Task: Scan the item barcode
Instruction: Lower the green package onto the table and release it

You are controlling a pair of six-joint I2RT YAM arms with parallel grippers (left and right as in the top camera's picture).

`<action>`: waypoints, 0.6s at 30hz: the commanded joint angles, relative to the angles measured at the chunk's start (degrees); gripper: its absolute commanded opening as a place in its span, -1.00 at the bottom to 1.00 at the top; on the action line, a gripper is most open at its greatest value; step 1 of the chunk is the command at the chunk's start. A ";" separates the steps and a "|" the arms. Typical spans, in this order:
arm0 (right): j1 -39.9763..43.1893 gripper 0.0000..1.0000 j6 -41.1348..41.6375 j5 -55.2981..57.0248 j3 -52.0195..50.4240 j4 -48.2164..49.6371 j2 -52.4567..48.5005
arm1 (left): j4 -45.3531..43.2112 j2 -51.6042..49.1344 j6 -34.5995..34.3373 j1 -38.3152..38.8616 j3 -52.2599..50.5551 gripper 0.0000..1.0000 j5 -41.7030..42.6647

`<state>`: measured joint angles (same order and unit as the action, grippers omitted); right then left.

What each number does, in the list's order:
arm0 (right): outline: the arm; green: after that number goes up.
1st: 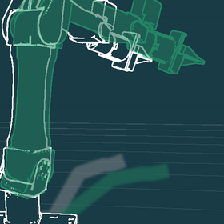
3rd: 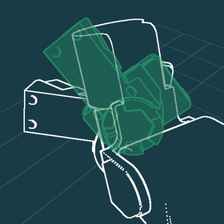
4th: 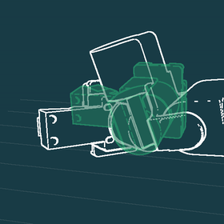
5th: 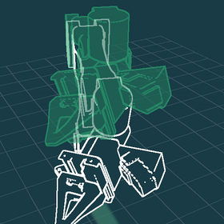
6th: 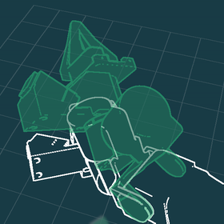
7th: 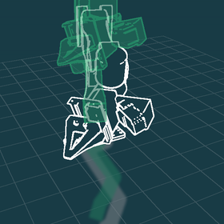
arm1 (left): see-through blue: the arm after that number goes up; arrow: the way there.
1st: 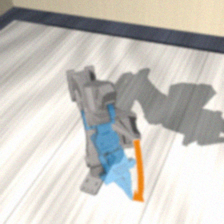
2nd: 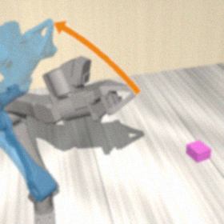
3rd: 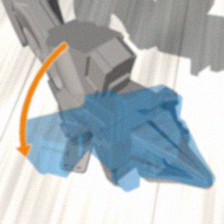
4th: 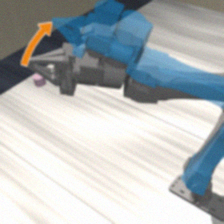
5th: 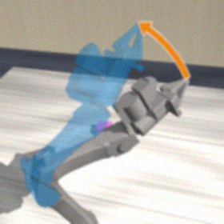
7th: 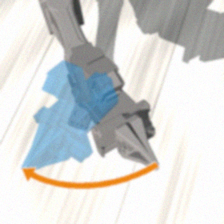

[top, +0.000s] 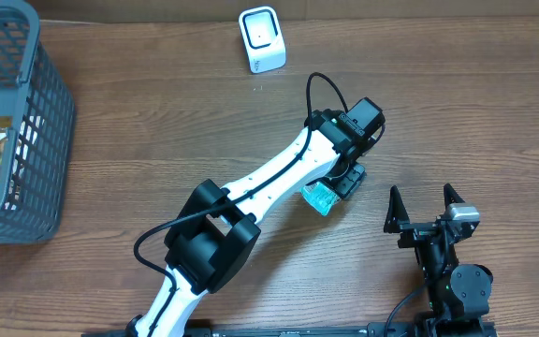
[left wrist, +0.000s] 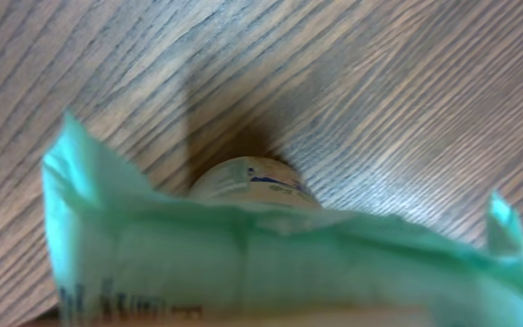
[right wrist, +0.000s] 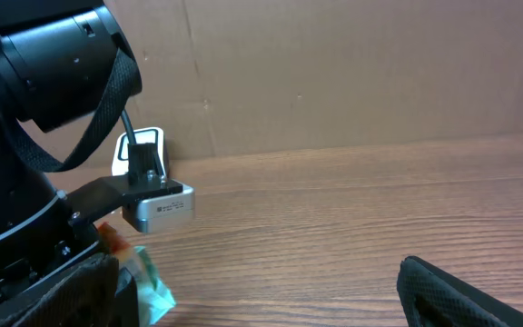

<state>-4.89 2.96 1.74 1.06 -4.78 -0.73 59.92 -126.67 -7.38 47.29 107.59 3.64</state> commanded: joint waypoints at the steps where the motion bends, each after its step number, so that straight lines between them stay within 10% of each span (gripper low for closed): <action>1: 0.09 1.00 -0.24 0.11 -0.61 0.13 0.55 | 0.04 0.46 -0.35 0.37 0.15 0.55 1.11; 6: 0.09 1.00 -0.24 0.11 -0.61 0.13 0.55 | 0.63 1.07 -0.37 0.28 1.16 0.99 0.85; 18: 0.09 1.00 -0.22 0.11 -0.61 0.13 0.55 | 8.83 2.82 -0.57 0.24 13.57 1.00 0.81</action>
<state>-4.86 2.96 1.74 1.06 -4.78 -0.73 68.01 -126.13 -7.57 47.27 118.91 4.08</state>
